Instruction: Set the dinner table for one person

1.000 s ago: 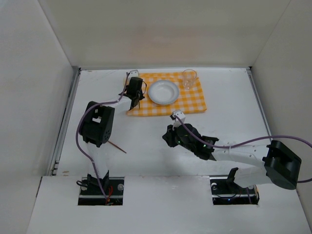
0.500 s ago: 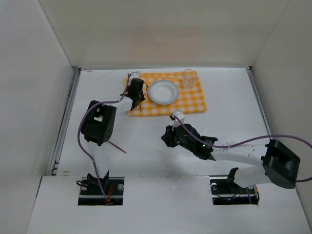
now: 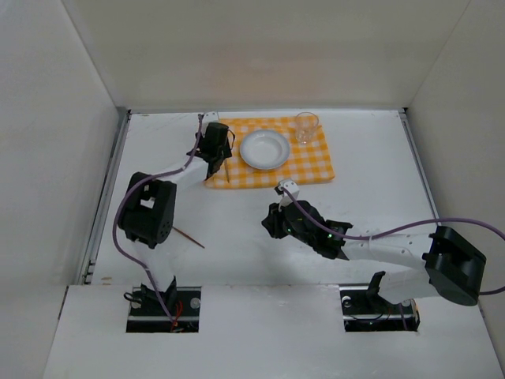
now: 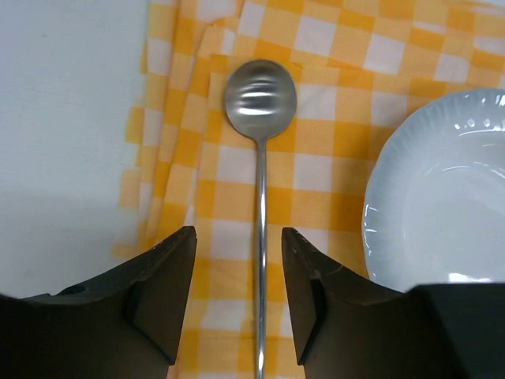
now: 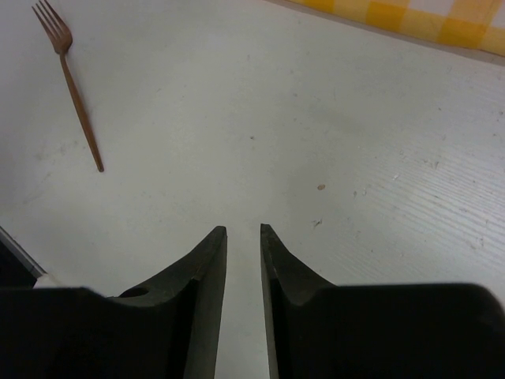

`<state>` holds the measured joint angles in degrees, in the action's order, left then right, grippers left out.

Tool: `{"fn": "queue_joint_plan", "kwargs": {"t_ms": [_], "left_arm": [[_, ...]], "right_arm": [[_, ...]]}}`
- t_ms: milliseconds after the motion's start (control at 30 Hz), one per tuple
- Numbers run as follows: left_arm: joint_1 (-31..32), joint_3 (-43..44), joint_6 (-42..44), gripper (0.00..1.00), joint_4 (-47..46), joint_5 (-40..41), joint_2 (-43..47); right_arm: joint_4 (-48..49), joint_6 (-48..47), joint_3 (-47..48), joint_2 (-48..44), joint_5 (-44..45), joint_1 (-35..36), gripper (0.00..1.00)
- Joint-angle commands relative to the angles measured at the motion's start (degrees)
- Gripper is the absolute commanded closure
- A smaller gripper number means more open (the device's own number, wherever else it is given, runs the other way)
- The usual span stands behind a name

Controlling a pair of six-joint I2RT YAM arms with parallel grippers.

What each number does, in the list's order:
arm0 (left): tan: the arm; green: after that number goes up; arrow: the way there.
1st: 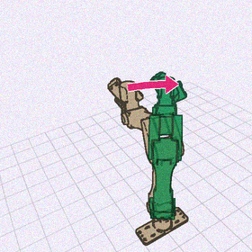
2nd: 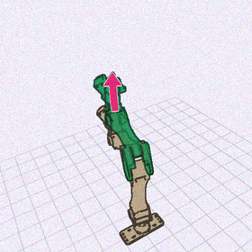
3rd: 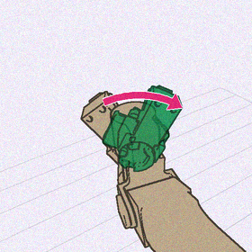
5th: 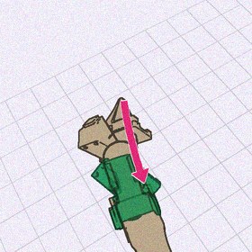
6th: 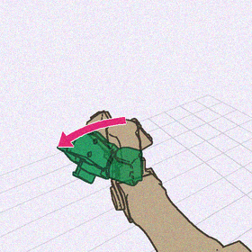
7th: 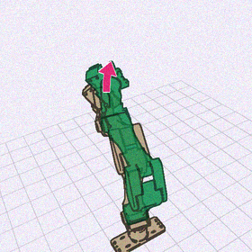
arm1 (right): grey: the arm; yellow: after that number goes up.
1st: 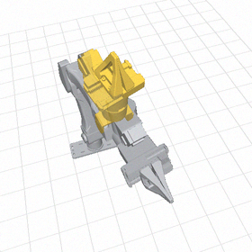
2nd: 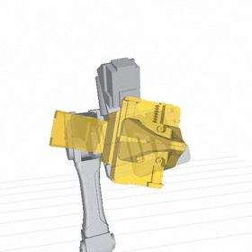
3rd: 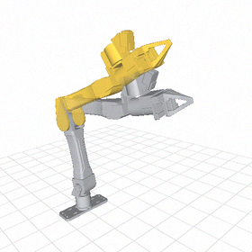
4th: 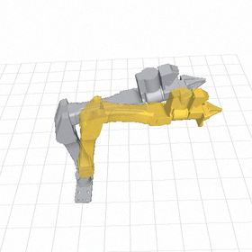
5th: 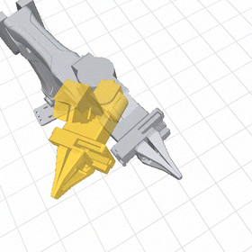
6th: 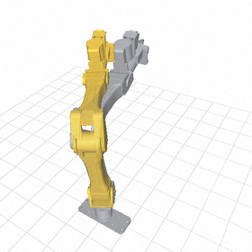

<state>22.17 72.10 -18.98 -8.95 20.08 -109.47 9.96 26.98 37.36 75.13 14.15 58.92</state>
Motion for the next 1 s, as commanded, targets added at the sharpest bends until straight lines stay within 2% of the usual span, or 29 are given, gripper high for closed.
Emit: {"fn": "queue_joint_plan", "kwargs": {"t_ms": [0,133,233,400,600,767,967], "left_arm": [[0.3,-2.9,-1.9,0.57,5.3,3.7,10.3],[-0.2,-8.0,-7.5,0.67,12.7,9.6,17.6],[-0.2,-14.2,-12.6,0.73,17.5,12.8,24.0],[-0.6,-27.9,-21.5,0.78,20.6,15.6,39.5],[-1.7,-38.7,-28.3,0.83,27.9,14.9,56.1],[-1.4,-43.4,-34.0,0.85,33.7,15.1,60.3],[-1.4,-44.9,-40.9,0.73,36.8,14.6,55.2]], "right_arm": [[3.6,-0.2,0.3,-0.5,0.7,-0.2,0.72],[3.1,-0.4,0.9,0.0,0.4,0.3,0.84],[2.7,-0.4,1.1,0.1,-0.1,0.7,0.89],[2.9,-1.1,2.4,2.4,-2.5,2.7,0.9],[3.5,-1.8,5.5,8.5,-4.4,6.3,0.9],[2.6,-1.9,7.9,11.3,-4.4,6.9,0.9],[2.2,-2.2,8.3,11.5,-3.3,7.5,0.88]]}}
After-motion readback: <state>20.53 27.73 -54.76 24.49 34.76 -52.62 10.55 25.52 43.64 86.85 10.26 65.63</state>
